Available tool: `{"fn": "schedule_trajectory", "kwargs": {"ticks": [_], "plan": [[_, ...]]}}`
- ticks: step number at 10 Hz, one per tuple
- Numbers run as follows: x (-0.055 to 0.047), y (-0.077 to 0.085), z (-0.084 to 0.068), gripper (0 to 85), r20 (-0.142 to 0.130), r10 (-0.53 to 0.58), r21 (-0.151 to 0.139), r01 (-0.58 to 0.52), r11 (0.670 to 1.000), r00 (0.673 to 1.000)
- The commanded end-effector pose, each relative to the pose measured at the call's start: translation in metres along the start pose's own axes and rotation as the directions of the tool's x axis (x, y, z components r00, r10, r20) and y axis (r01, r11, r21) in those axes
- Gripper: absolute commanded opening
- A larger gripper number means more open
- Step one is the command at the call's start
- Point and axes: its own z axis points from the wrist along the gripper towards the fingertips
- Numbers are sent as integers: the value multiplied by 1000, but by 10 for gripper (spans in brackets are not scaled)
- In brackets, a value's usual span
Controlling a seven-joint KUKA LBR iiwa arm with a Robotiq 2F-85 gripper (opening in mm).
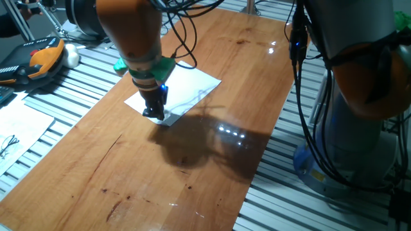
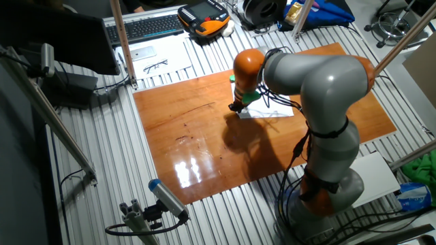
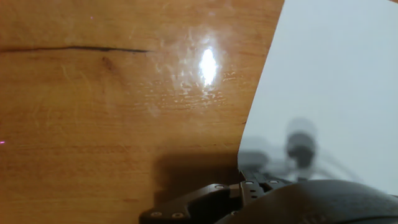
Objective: Flip over and spread out the paper that is laid flat on the table
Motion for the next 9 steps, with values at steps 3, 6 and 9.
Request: {"fn": "schedule_trajectory", "kwargs": {"ticks": [3, 6, 9], "plan": [[2, 0, -1, 340, 27, 33, -34, -32, 999, 999], [5, 4, 1, 510, 59, 42, -20, -41, 999, 997], [7, 5, 8, 510, 52, 16, -4, -16, 1000, 998]]}}
